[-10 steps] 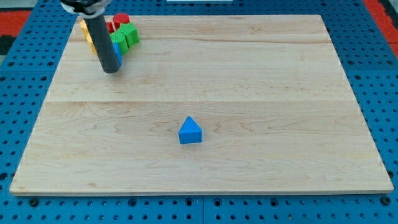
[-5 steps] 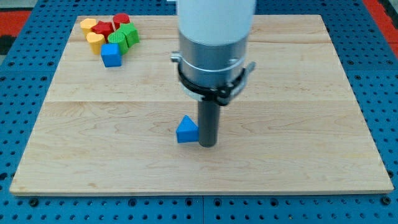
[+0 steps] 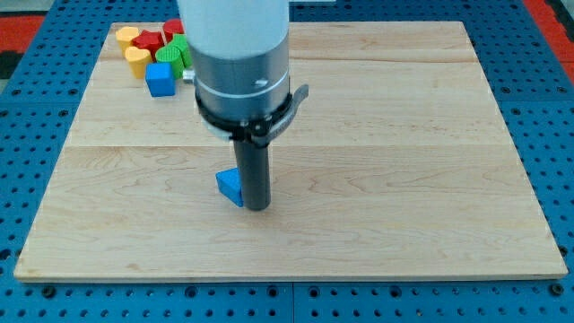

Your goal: Move the blue triangle closer to the blue cube

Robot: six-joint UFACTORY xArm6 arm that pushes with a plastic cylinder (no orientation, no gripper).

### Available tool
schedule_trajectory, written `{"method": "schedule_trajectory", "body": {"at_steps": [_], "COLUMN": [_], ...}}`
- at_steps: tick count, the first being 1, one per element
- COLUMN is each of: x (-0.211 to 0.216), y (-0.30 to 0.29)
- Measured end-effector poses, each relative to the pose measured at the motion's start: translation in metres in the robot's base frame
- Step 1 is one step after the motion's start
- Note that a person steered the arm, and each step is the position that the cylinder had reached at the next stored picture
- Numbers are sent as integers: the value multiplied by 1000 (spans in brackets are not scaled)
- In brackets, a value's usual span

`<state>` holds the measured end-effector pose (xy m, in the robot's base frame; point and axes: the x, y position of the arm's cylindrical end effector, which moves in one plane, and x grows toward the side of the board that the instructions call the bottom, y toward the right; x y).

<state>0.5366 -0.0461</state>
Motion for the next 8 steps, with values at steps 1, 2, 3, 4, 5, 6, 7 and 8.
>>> {"method": "schedule_trajectory", "body": {"at_steps": [1,2,3,4,5,6,7,8], "x": [-6,-39,-72,-86,-98,-101,-132,-154], "y": [-47,-61,-37,-3,-24,-69,-50,-26]}}
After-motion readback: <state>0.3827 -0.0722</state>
